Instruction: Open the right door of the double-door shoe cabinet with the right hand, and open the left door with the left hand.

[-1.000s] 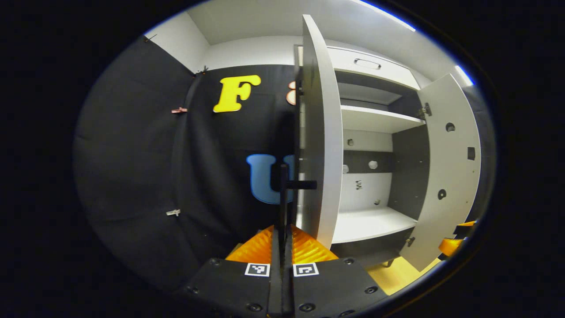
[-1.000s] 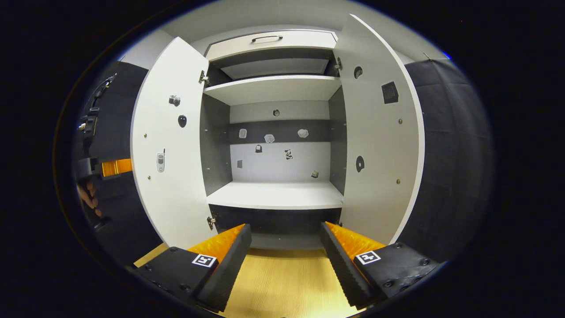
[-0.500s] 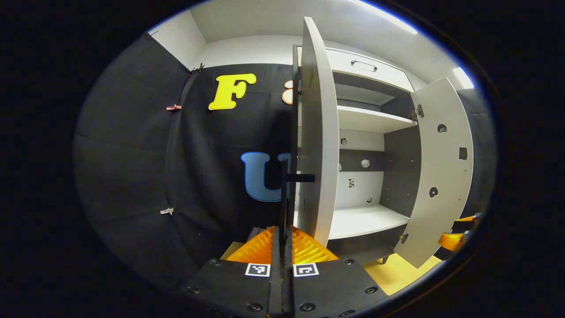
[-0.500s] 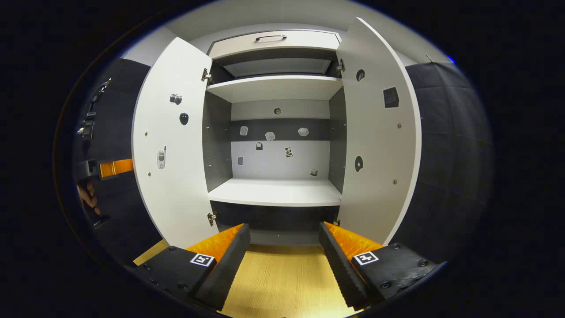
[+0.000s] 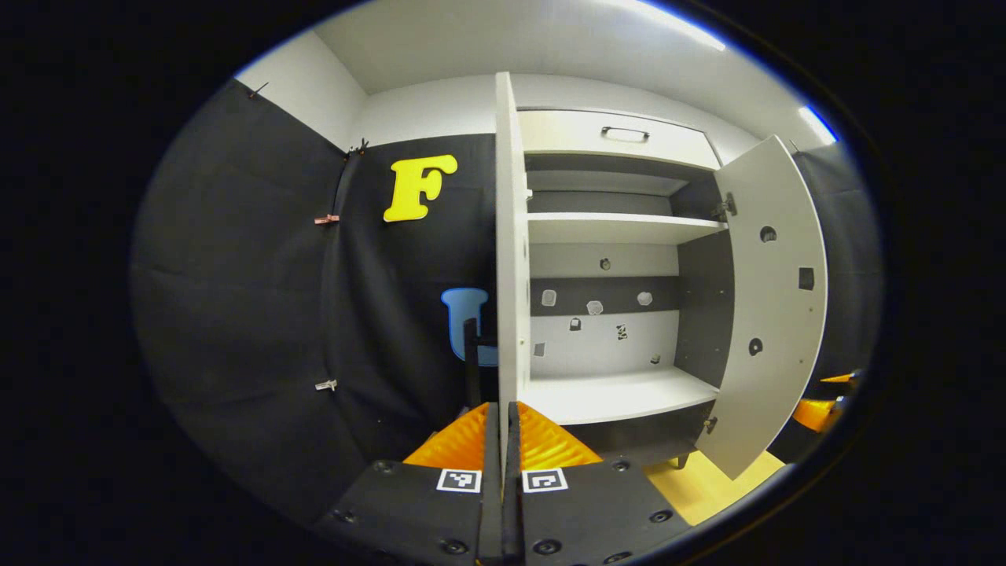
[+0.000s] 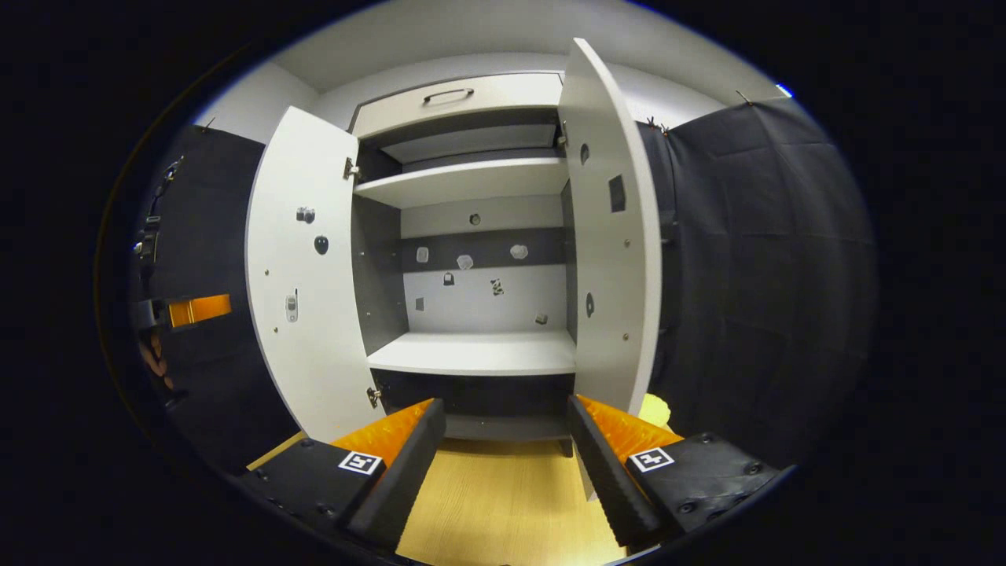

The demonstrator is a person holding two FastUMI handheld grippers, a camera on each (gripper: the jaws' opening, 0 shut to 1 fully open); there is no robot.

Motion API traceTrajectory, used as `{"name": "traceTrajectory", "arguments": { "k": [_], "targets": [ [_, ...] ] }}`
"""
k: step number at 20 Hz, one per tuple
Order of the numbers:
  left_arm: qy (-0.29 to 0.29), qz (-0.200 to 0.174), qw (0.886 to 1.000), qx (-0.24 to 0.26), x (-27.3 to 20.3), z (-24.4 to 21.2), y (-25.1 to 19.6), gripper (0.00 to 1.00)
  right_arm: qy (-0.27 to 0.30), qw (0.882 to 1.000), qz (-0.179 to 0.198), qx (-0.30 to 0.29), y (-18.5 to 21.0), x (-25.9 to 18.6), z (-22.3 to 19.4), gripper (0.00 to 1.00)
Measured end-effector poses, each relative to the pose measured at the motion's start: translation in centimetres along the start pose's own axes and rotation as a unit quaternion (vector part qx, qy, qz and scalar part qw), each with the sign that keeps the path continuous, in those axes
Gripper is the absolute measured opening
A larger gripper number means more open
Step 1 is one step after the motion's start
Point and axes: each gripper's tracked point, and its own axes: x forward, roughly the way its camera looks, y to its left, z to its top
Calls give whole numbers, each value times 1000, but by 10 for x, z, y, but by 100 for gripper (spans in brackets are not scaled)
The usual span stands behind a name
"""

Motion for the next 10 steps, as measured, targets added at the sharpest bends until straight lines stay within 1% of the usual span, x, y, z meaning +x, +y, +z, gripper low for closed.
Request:
{"name": "traceTrajectory", "arguments": {
  "k": [2,5,7,8,9,10],
  "targets": [
    [-3,-2,1000,-4,-23,0,-20,5,-16,1000,1,-1,-11,-12,12,98],
    [-6,-16,999,-28,-50,-8,-57,5,-32,999,7,8,-27,-29,26,97],
    [9,-18,999,-33,-64,-21,-75,13,-37,999,12,18,-35,-41,31,97],
    [16,-17,999,-35,-70,-26,-82,25,-41,999,13,22,-40,-46,33,97],
    [20,-14,999,-39,-76,-29,-89,30,-45,998,16,27,-44,-49,34,97],
    [22,-11,999,-43,-79,-31,-93,42,-46,998,18,31,-46,-51,33,97]
  ]
}}
